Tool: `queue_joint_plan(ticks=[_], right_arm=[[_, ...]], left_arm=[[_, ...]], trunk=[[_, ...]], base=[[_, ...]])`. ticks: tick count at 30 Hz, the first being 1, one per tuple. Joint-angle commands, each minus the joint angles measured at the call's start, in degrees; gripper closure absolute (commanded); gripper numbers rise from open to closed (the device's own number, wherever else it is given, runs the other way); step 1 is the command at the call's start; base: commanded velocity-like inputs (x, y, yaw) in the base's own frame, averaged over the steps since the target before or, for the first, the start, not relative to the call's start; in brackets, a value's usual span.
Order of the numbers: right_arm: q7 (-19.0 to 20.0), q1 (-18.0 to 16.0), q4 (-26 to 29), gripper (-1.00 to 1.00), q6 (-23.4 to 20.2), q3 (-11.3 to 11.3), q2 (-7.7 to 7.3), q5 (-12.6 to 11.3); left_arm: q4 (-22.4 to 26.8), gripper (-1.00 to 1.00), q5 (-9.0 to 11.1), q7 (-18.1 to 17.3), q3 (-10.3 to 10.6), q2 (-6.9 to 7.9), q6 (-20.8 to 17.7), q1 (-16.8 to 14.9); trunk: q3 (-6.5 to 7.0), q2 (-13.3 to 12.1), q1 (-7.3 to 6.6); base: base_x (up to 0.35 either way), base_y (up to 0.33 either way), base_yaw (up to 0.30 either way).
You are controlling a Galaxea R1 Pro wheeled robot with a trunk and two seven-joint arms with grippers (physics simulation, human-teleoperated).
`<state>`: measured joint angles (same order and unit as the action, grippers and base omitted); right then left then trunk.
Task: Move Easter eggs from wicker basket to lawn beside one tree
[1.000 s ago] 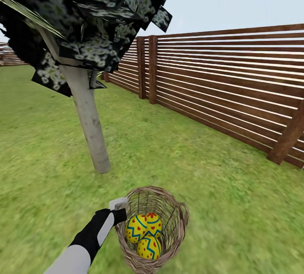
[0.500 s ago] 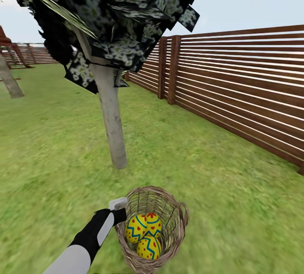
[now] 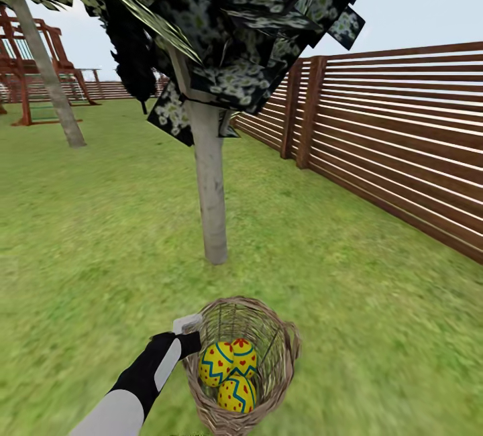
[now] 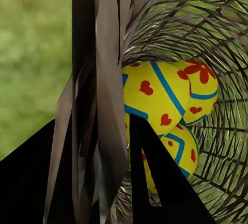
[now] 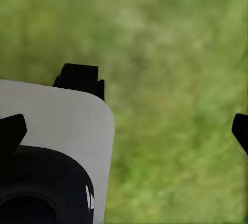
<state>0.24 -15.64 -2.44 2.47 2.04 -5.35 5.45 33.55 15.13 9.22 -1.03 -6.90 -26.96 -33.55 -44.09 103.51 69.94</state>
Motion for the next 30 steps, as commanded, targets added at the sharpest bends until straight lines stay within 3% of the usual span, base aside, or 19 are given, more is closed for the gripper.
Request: queue_joint_plan(ticks=[1,30], right_arm=[[0.03,-0.09,-0.20,-1.00,0.26,0.16,-0.01,0.52],[0.03,-0.09,-0.11,-1.00,0.17,0.16,-0.01,0.60]], left_arm=[[0.11,1.00,0.86,0.36,-0.11,-0.04,-0.20,-0.02],[0.09,1.00,0.86,0.36,-0.11,-0.04,-0.20,-0.02]], trunk=[[-0.05,0.03,-0.01],[-0.05,0.03,-0.01]], base=[[0.000,0.000,0.300],[0.000,0.000,0.300]])
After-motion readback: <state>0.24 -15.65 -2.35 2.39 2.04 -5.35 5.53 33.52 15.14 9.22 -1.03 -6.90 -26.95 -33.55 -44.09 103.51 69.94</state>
